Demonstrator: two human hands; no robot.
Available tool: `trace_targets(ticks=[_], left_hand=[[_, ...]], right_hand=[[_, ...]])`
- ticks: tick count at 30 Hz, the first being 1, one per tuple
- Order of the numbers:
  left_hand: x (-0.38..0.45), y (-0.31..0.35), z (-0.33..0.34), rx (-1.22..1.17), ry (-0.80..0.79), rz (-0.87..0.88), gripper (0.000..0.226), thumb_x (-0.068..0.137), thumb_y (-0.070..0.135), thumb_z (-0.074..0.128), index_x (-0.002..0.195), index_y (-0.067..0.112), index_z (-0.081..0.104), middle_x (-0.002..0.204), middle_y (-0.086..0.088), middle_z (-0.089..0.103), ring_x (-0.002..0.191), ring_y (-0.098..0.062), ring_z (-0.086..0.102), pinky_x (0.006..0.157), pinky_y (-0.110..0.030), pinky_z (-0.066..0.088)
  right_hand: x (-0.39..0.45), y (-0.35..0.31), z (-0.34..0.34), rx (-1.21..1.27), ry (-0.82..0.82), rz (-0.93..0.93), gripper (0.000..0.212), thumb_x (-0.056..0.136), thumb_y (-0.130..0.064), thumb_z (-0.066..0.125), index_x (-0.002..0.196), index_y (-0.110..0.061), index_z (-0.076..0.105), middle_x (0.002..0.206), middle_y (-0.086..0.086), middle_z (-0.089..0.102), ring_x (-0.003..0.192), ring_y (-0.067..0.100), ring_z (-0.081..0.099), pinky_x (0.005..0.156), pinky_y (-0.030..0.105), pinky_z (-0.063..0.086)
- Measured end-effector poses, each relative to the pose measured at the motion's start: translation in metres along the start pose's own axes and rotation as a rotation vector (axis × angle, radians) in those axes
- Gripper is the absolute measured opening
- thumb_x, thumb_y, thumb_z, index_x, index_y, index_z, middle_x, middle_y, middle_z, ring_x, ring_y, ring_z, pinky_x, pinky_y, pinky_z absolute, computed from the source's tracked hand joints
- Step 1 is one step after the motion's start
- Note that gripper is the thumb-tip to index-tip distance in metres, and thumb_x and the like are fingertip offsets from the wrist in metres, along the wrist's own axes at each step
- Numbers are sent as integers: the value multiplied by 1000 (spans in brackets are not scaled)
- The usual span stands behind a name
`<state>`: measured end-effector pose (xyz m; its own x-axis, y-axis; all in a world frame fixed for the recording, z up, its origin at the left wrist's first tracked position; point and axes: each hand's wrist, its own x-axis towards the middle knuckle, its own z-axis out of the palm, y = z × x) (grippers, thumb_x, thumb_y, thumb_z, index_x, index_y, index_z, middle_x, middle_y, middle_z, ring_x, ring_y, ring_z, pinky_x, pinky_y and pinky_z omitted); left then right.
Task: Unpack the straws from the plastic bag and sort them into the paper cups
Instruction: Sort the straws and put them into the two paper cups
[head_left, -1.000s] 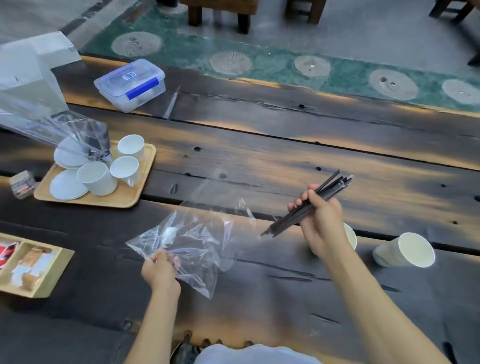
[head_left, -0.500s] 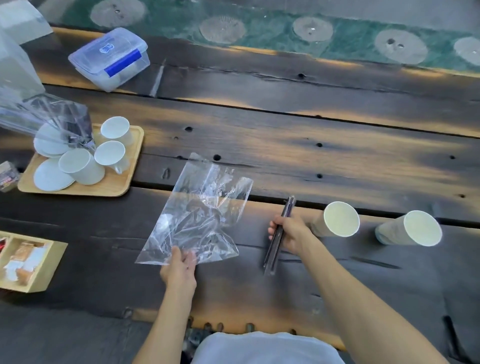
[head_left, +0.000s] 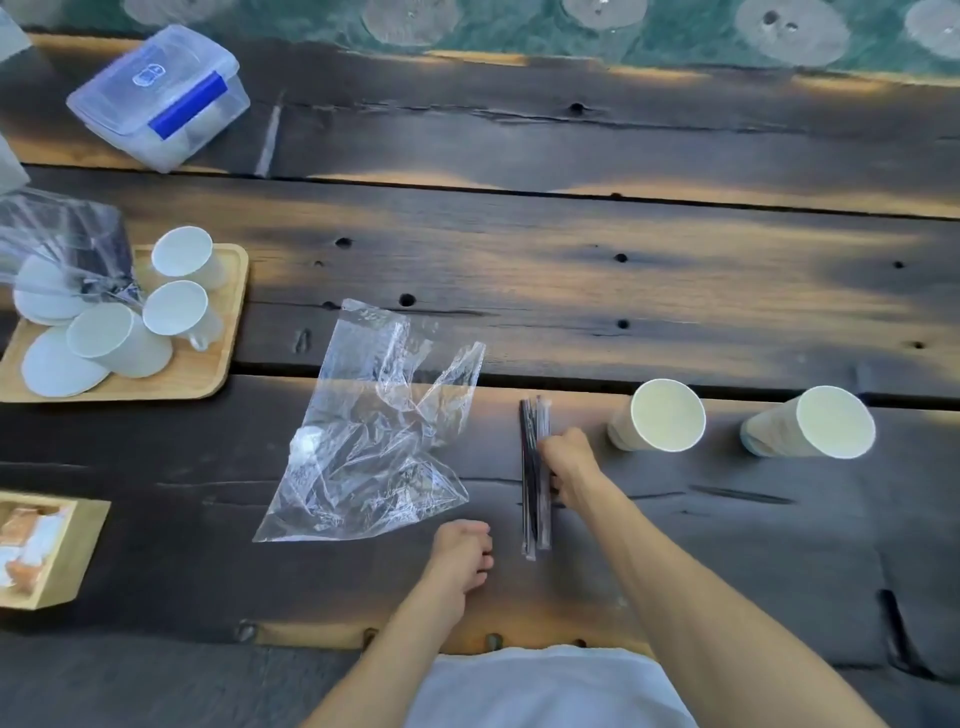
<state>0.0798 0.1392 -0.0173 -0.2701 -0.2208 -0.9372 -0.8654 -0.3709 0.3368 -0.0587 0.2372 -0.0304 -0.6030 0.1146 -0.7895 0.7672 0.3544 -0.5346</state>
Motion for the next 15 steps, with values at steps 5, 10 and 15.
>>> trace_targets(ticks=[5,10,15], left_hand=[[14,9,15,85,48,115,29,94,-2,40,113,11,58,88,-8,62,68,-19,54,59,-28,45],[33,11,21,326,220,227,13,94,12,49,95,22,58,106,-10,65,90,-28,63,75,-37,51],[32,30,34,673,372,400,13,97,32,55,100,19,53,103,-3,58,91,-26,56,72,-35,43]], right_hand=[[3,21,-13,-25,51,-23,9,81,-14,42,79,-20,50,87,15,64,72,25,56,51,26,38],[4,47,-32,-93,102,-28,20,78,-7,42,84,-22,54,103,17,69,87,31,62,71,36,47],[-1,53,-43,-270,163,-81,26,88,0,44,109,-7,58,109,14,60,92,29,51,75,28,37]])
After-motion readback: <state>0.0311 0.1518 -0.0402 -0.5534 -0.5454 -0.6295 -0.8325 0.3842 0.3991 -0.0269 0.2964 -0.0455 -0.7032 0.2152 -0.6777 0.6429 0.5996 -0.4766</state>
